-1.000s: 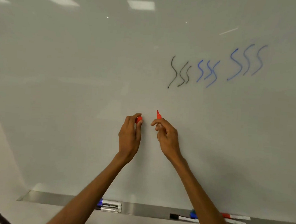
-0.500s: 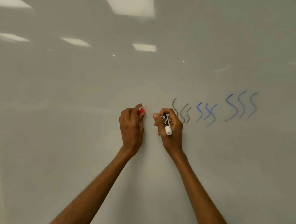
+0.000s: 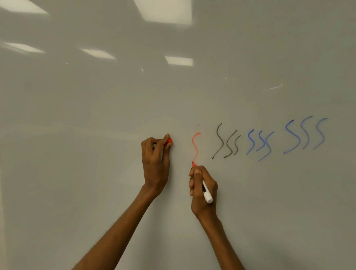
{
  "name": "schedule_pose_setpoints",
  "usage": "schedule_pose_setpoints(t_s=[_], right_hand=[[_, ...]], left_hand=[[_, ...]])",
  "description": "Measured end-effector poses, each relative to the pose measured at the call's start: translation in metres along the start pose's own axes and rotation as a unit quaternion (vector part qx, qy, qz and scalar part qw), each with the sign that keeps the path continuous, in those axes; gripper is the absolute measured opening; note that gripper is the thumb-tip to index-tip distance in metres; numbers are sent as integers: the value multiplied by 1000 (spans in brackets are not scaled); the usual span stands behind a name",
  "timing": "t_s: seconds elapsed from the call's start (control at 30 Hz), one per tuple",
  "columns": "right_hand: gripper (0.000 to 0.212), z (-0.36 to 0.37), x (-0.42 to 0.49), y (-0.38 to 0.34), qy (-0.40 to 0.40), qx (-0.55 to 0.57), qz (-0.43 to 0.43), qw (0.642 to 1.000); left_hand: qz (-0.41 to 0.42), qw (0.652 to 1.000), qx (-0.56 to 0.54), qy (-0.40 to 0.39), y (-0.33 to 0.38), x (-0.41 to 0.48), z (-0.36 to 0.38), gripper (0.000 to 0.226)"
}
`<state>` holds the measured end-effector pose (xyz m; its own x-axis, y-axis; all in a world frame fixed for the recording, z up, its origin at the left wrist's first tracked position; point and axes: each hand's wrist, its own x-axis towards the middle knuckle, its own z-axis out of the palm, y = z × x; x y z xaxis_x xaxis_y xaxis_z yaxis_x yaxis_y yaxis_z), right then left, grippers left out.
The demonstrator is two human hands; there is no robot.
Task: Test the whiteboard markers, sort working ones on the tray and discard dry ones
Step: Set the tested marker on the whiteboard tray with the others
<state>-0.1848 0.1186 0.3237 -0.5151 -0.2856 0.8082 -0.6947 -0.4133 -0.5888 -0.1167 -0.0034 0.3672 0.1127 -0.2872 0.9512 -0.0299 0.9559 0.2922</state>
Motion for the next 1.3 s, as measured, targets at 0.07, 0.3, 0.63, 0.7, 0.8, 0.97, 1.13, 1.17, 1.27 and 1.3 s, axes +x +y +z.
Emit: schedule_pose_setpoints(t_s=[0.07, 0.3, 0.63, 0.7, 0.8, 0.97, 1.13, 1.17, 1.27, 1.3], right_hand=[[33, 1, -7, -1, -9, -7, 9, 1000], [29, -14, 39, -35, 34, 6, -31, 999], [29, -24, -8, -8, 14, 32, 34, 999], [29, -26, -5, -16, 9, 28, 35, 999], [28, -30, 20, -33, 40, 21, 3, 999], [25, -29, 31, -35, 8, -17, -14, 1000], [25, -34, 1, -11, 41, 21, 30, 998], [25, -35, -6, -7, 35, 17, 36, 999], [23, -35, -21, -2, 13, 8, 47, 999], [20, -36, -26, -4, 18, 18, 52, 998]], left_hand=[[-3, 1000, -9, 1, -2, -2, 0, 29], [-22, 1000, -11, -6, -4, -12, 6, 26], [0, 997, -45, -59, -4, -20, 3, 37], [-2, 996, -46, -73, -5, -21, 3, 40], [-14, 996, -43, -75, -5, -20, 1, 40], [-3, 997, -36, -71, -7, -20, 2, 42], [-9, 997, -31, -76, -8, -20, 1, 41], [-11, 996, -31, -80, -9, -21, 0, 42], [-16, 996, -44, -80, -6, -21, 0, 40], [-17, 995, -59, -79, -4, -21, -2, 37]])
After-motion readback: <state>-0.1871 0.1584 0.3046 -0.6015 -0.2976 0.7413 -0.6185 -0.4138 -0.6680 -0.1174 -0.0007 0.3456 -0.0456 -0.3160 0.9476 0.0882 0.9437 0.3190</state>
